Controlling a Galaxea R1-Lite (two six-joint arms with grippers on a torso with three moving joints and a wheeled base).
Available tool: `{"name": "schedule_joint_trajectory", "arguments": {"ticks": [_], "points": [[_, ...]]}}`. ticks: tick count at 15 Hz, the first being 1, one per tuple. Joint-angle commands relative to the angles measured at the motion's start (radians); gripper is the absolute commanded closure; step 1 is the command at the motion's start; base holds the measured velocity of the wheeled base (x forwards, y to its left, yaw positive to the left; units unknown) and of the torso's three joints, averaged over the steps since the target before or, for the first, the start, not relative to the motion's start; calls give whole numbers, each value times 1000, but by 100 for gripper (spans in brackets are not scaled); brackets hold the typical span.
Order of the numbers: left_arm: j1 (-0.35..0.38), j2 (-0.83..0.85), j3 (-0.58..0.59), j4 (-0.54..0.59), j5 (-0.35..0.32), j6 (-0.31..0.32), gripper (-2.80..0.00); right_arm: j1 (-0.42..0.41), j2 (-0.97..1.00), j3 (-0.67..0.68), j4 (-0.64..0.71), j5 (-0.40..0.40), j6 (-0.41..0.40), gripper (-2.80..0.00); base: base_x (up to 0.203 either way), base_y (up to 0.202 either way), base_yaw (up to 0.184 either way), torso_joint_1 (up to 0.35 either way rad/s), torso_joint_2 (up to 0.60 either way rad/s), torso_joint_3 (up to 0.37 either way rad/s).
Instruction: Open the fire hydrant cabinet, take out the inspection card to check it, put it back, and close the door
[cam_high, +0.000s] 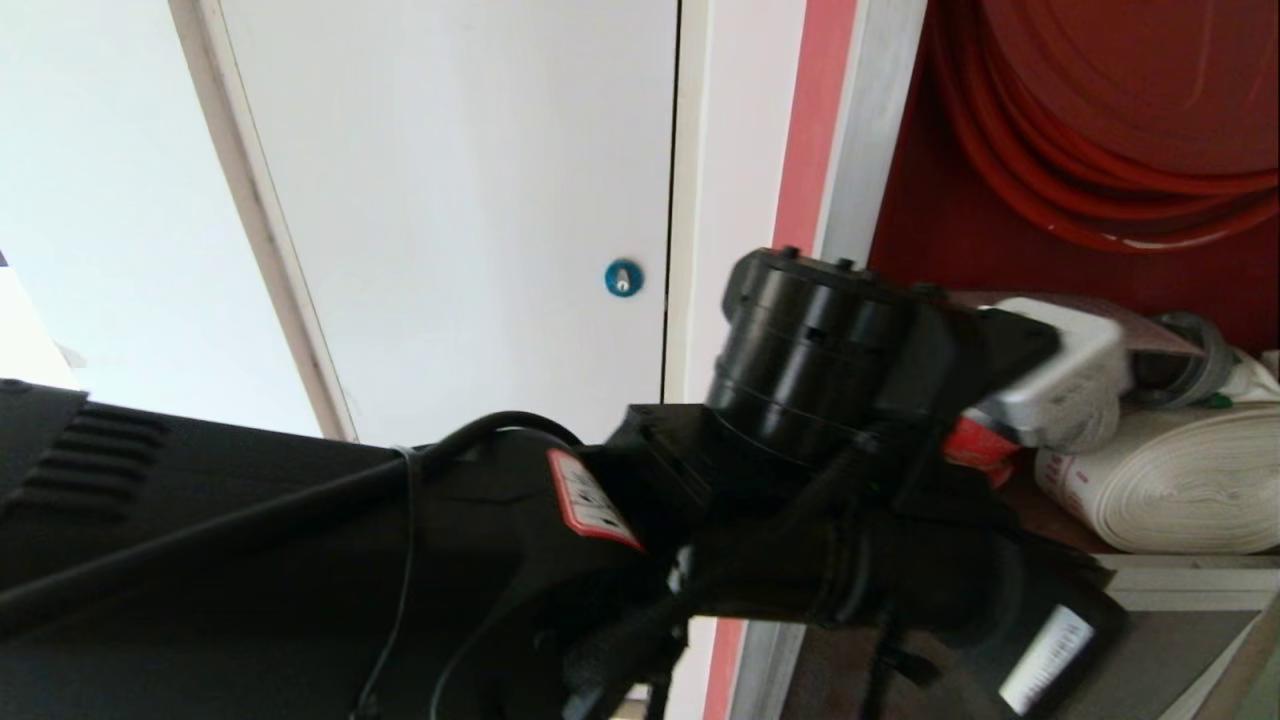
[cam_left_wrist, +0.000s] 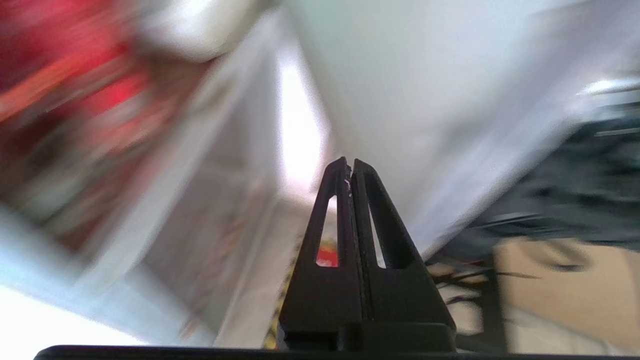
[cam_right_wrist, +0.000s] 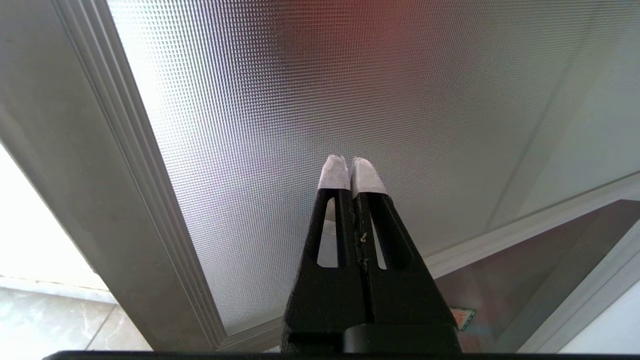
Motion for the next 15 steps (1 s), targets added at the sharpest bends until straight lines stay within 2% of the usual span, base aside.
{"name": "schedule_joint_trajectory", "arguments": {"ticks": [1, 5, 8, 12, 13, 15], "points": [[80, -41, 64, -3, -2, -1, 0, 0, 0, 0, 0, 0, 0, 0, 0, 0, 0, 0, 0, 0], [279, -208, 298, -6, -1, 4, 0, 0, 0, 0, 0, 0, 0, 0, 0, 0, 0, 0, 0, 0], [429, -405, 469, -6, 1, 12, 0, 0, 1, -1, 0, 0, 0, 0, 0, 0, 0, 0, 0, 0], [633, -694, 642, 2, 8, 82, 0, 0, 0, 0, -1, 0, 0, 0, 0, 0, 0, 0, 0, 0], [662, -763, 672, 4, 26, 92, 0, 0, 1, 0, 0, 0, 0, 0, 0, 0, 0, 0, 0, 0], [698, -911, 743, 5, 127, 142, 0, 0, 0, 0, 0, 0, 0, 0, 0, 0, 0, 0, 0, 0]]}}
